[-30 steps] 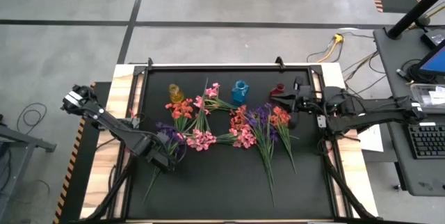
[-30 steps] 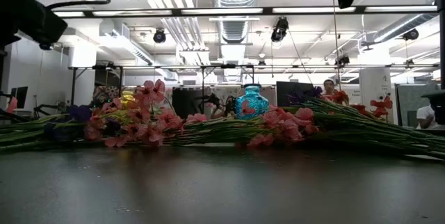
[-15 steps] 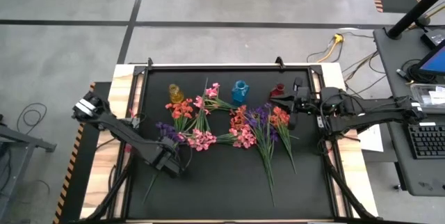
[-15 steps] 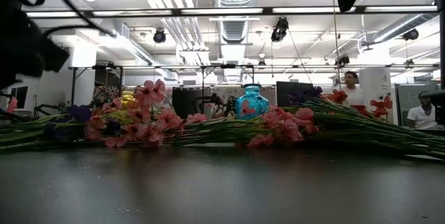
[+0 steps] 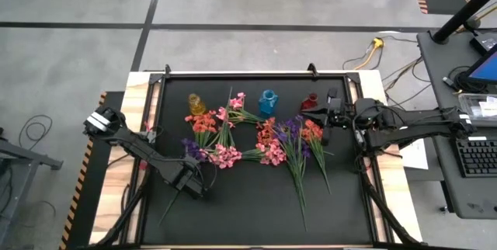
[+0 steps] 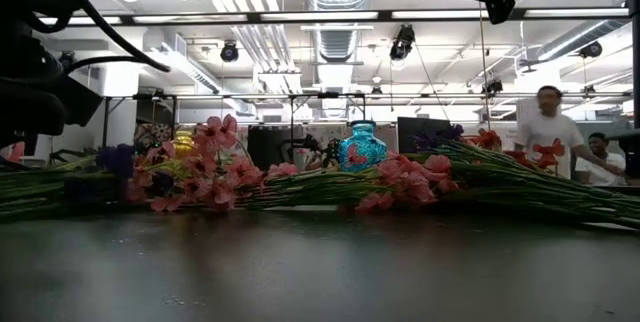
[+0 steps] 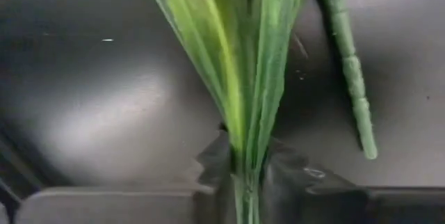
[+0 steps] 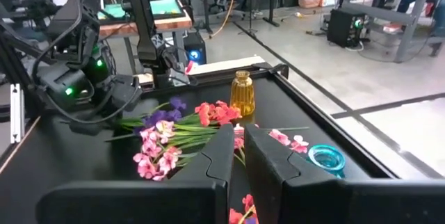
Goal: Sort flowers into vase by color
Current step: Put the left purple flower into the yellow vase
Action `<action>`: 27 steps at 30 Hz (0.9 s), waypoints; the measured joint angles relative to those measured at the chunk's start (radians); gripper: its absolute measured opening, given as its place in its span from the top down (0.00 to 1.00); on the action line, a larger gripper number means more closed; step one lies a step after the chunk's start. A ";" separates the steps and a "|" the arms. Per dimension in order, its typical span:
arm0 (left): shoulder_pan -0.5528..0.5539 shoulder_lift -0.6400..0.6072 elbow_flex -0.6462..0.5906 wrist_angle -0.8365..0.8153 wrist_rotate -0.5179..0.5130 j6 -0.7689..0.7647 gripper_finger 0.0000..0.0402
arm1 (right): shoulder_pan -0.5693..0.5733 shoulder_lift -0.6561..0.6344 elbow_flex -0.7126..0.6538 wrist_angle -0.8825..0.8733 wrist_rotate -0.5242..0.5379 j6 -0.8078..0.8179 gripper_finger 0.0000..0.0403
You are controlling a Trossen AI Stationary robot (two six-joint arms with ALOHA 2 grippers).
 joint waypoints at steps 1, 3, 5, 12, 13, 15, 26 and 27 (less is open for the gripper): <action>0.000 -0.009 -0.001 -0.006 -0.002 0.000 0.94 | 0.000 0.000 0.000 0.000 0.000 0.006 0.93; 0.000 -0.036 -0.003 -0.035 -0.011 -0.003 0.98 | 0.000 0.000 0.000 0.001 0.000 0.006 0.93; 0.000 -0.068 -0.003 -0.048 -0.015 -0.005 0.98 | 0.000 0.000 0.000 0.001 0.000 0.006 0.93; -0.001 -0.204 0.000 -0.064 -0.066 0.006 1.00 | 0.000 0.000 0.000 0.001 0.000 0.006 0.93; -0.001 -0.226 0.006 -0.065 -0.081 0.020 1.00 | 0.000 0.000 0.000 0.001 0.000 0.006 0.93; -0.001 -0.269 0.031 -0.060 -0.091 0.055 1.00 | 0.000 0.000 0.000 0.001 0.000 0.006 0.93; 0.000 -0.407 0.263 -0.060 -0.412 0.420 1.00 | 0.000 0.000 0.000 -0.005 -0.004 0.006 0.93; 0.003 -0.409 0.284 -0.061 -0.434 0.453 1.00 | 0.000 0.000 0.000 -0.008 -0.004 0.006 0.93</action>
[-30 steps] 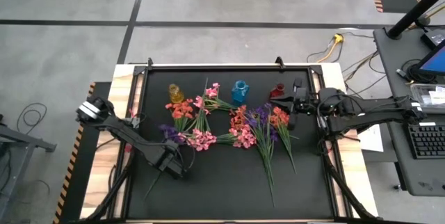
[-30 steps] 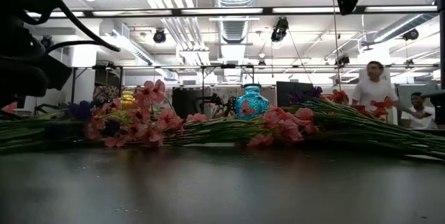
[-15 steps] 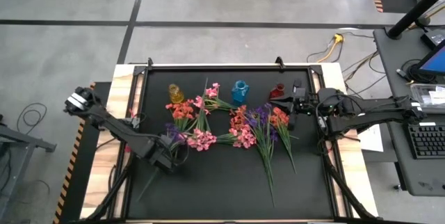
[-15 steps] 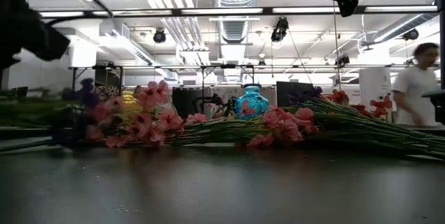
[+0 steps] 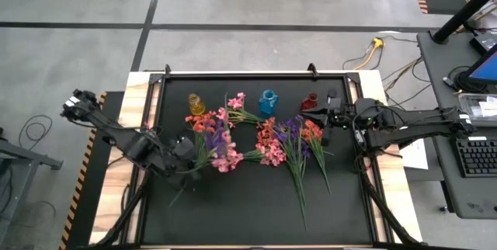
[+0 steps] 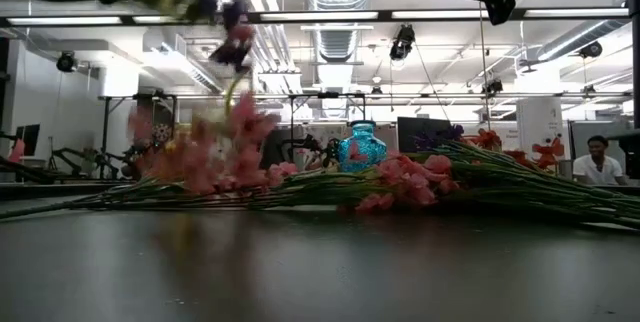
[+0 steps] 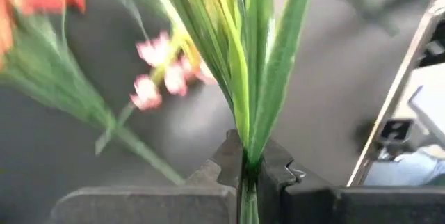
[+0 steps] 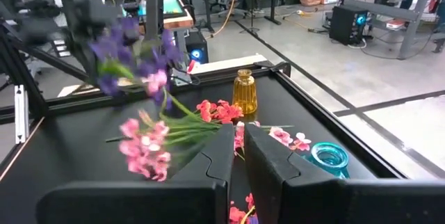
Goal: Sort flowers into vase by color
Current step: Put the left purple flower into the yellow vase
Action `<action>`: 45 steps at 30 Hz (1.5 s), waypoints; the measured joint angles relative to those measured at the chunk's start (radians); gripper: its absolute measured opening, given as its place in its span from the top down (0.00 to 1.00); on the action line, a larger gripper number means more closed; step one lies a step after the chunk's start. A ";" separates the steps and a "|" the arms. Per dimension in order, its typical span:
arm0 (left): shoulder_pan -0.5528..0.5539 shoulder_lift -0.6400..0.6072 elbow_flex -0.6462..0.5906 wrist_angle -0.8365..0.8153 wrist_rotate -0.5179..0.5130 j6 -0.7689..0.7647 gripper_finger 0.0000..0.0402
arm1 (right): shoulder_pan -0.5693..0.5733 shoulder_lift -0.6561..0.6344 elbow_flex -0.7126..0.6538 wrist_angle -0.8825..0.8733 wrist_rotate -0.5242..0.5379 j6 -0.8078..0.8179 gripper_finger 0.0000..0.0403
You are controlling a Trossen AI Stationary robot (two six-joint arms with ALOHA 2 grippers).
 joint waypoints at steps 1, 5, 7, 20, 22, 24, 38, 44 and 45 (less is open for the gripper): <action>0.006 0.000 0.025 -0.008 -0.002 0.024 1.00 | 0.000 0.000 0.000 -0.003 0.000 0.000 0.93; 0.014 0.001 0.141 -0.122 0.007 0.071 1.00 | 0.000 0.000 0.000 -0.008 0.000 0.014 0.93; 0.014 0.005 0.209 -0.205 -0.006 0.078 1.00 | 0.000 0.000 0.000 -0.014 0.000 0.016 0.93; 0.036 0.030 0.433 -0.264 -0.375 0.374 1.00 | 0.000 0.000 0.000 -0.090 0.000 0.055 0.93; 0.071 0.028 0.426 -0.212 -0.403 0.480 1.00 | 0.000 0.000 0.000 -0.086 0.000 0.055 0.93; 0.112 0.028 0.410 -0.131 -0.421 0.606 1.00 | 0.000 0.000 0.000 -0.086 0.000 0.055 0.93; 0.644 -0.148 -0.048 0.721 0.115 1.350 1.00 | 0.000 0.019 0.000 -0.080 0.000 0.061 0.93; 0.910 -0.288 -0.307 0.959 0.193 1.376 1.00 | 0.000 0.037 0.000 -0.075 0.000 0.054 0.93; 0.948 -0.305 -0.348 0.986 0.223 1.372 1.00 | 0.000 0.041 0.000 -0.073 0.000 0.052 0.93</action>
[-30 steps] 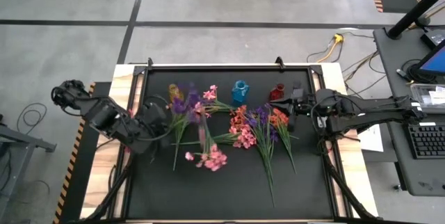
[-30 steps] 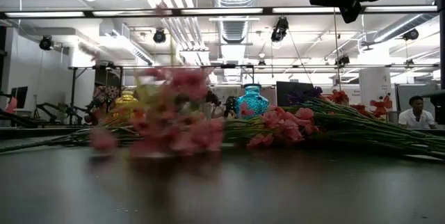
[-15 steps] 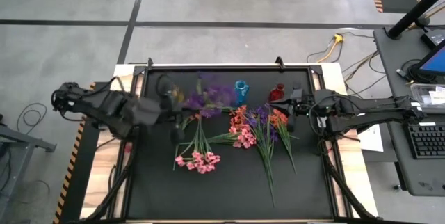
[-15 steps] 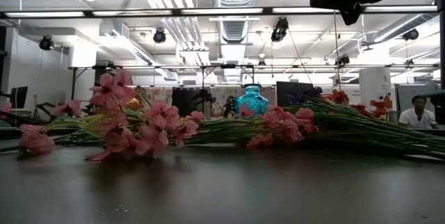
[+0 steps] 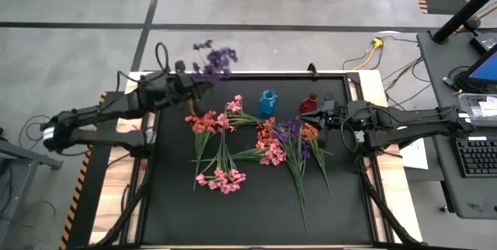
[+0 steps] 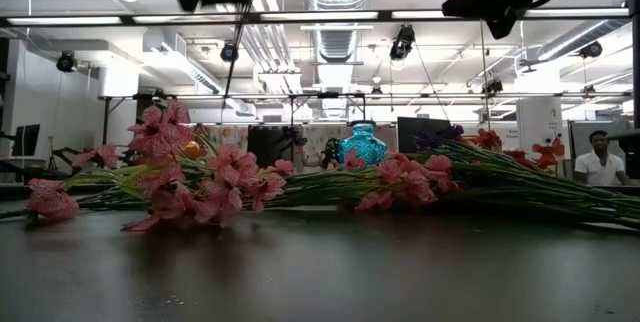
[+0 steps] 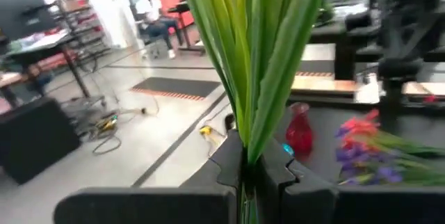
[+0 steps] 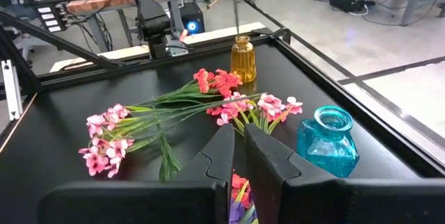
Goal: Sort flowers into vase by color
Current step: Put the left purple flower into the yellow vase
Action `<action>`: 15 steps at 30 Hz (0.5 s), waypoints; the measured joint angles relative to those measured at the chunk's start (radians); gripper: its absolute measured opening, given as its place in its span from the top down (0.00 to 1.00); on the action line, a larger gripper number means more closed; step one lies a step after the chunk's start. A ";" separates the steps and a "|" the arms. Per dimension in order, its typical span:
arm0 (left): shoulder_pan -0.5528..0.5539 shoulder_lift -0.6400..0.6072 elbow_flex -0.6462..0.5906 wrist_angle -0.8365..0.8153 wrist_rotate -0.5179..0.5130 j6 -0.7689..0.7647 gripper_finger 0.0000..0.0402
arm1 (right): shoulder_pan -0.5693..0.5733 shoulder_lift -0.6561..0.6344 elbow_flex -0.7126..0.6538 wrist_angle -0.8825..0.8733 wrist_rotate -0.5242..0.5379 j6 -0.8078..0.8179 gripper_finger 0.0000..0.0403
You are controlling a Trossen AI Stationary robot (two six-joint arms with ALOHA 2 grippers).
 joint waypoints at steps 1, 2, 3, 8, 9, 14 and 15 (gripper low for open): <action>0.034 -0.016 -0.036 0.022 0.048 -0.009 1.00 | 0.000 0.004 0.000 0.000 0.000 0.000 0.93; 0.062 -0.032 -0.067 0.051 0.105 -0.020 1.00 | 0.000 0.007 0.000 -0.001 0.000 0.000 0.93; 0.086 -0.047 -0.092 0.076 0.158 -0.033 1.00 | 0.000 0.012 0.000 -0.001 0.000 0.000 0.93; 0.143 -0.107 -0.180 0.129 0.224 -0.048 1.00 | 0.000 0.040 0.000 0.001 0.000 0.000 0.93; 0.146 -0.116 -0.191 0.134 0.222 -0.048 1.00 | 0.000 0.048 0.000 0.001 0.001 0.000 0.93; 0.146 -0.139 -0.207 0.153 0.221 -0.066 1.00 | 0.000 0.097 0.000 0.002 0.004 0.000 0.93; 0.146 -0.139 -0.207 0.152 0.220 -0.073 1.00 | 0.000 0.108 0.000 0.002 0.010 -0.004 0.93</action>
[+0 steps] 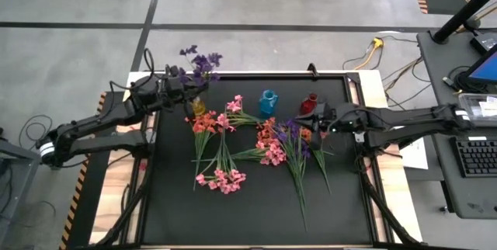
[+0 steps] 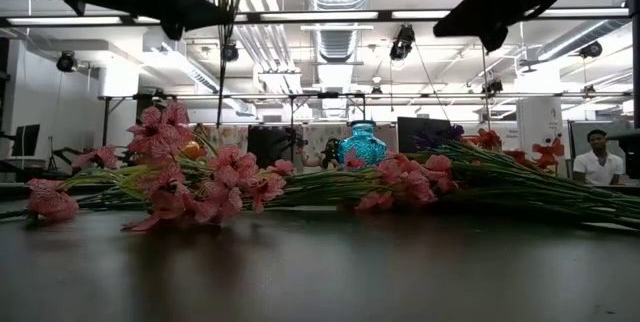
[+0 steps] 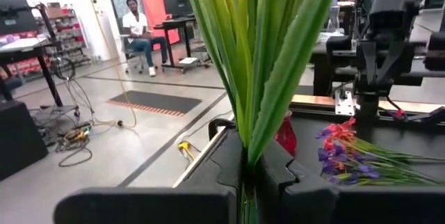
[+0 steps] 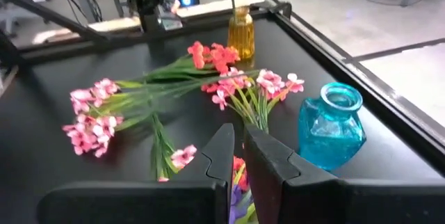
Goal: Sort flowers into vase by color
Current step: Put the left purple flower into the yellow vase
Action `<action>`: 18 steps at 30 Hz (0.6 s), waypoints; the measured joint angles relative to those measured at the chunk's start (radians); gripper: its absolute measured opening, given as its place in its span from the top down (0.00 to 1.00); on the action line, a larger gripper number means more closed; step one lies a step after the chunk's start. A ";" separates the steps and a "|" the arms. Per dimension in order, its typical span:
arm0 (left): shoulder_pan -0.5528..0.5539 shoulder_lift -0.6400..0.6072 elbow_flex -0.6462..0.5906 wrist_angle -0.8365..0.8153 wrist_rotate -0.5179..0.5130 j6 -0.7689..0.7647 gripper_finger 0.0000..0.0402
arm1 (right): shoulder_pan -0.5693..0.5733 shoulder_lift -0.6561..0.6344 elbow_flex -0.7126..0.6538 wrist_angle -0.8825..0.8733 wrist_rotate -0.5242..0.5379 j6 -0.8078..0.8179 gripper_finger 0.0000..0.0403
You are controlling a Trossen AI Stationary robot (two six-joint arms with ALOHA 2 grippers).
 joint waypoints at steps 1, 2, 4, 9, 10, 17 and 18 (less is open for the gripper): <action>0.000 0.000 0.001 -0.001 -0.001 -0.003 1.00 | 0.000 0.013 0.000 0.001 0.011 -0.016 0.93; 0.000 0.001 0.003 -0.003 -0.001 -0.005 1.00 | 0.000 0.025 0.000 0.001 0.030 -0.036 0.93; 0.000 0.005 0.006 0.002 -0.001 -0.010 1.00 | 0.000 0.049 0.000 0.000 0.061 -0.064 0.93; 0.000 0.020 0.006 0.008 -0.005 -0.030 1.00 | 0.000 0.107 0.000 0.003 0.069 -0.037 0.93; 0.000 0.022 0.004 0.008 -0.006 -0.032 1.00 | 0.000 0.116 0.000 0.009 0.069 -0.036 0.93; 0.006 0.006 0.001 -0.012 -0.006 -0.051 1.00 | 0.000 0.134 0.000 0.069 0.069 -0.033 0.93; 0.013 0.001 0.001 -0.024 -0.007 -0.049 1.00 | 0.001 0.131 0.000 0.068 0.069 -0.032 0.93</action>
